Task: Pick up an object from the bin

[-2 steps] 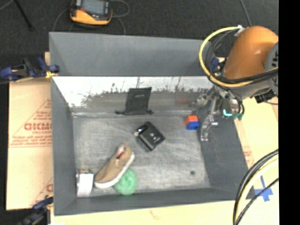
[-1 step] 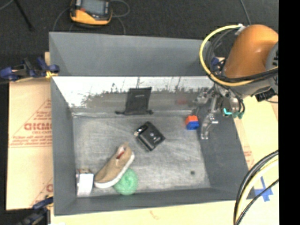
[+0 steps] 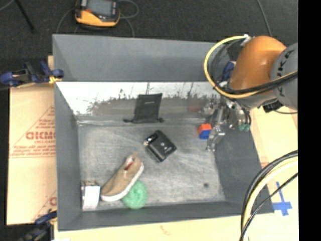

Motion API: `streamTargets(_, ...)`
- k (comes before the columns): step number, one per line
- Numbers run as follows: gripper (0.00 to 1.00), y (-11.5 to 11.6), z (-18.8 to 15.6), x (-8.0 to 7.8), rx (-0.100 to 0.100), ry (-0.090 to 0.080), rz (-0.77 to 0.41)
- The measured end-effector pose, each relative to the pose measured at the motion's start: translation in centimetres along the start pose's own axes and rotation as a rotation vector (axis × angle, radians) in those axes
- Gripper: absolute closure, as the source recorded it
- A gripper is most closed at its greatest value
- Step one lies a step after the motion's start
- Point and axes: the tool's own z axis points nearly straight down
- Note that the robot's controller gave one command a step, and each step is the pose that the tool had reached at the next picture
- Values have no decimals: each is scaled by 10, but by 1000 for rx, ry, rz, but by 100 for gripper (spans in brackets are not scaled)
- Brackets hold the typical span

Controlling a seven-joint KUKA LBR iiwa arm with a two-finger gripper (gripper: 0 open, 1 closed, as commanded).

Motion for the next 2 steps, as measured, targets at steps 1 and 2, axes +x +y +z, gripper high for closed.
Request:
streamTargets(1,0,-25,61,-17,-1,3,-133)
streamTargets(2,0,-37,87,-19,-3,-1,0)
